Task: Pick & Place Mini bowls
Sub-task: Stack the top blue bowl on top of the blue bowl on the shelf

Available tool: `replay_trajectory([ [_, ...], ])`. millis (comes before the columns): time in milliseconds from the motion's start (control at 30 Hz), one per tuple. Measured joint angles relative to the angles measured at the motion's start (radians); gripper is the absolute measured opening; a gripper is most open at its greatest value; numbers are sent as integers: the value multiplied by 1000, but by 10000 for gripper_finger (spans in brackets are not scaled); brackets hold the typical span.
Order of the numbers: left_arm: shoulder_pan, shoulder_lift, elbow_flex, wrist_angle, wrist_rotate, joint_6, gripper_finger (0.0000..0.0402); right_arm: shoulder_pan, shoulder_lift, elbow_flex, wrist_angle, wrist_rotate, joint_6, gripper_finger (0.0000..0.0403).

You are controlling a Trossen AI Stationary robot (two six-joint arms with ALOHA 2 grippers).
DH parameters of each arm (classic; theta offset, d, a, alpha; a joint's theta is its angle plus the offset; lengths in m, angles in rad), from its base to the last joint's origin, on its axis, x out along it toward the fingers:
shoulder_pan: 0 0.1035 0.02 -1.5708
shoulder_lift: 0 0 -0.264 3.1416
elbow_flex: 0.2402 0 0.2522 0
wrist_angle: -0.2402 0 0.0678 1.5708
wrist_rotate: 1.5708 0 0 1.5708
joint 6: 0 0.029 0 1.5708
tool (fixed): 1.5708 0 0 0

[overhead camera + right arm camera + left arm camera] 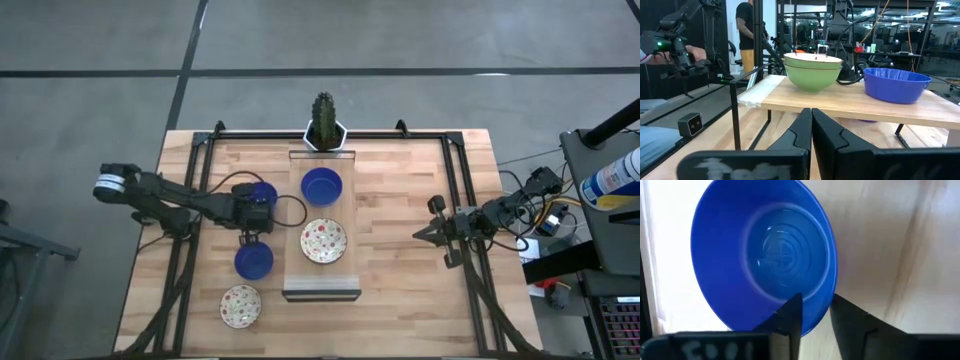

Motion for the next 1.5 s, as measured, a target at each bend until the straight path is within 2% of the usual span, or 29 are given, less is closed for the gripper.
replay_trajectory([
  [233,0,-6,0,7,1,-13,8,0,0,0,0,0,0,8],
  [400,0,-20,3,-30,8,-38,2,0,0,0,0,0,0,8],
  [567,-2,-62,63,-129,7,-108,1,0,0,0,0,0,0,8],
  [800,-5,-142,199,-281,18,-144,1,0,0,0,0,0,0,8],
  [1033,-7,-178,358,-326,30,-107,0,0,0,0,0,0,0,8],
  [1267,-6,-124,574,-368,69,2,0,0,0,0,0,0,0,8],
  [1500,-6,7,811,-422,84,143,0,0,0,0,0,0,0,8],
])
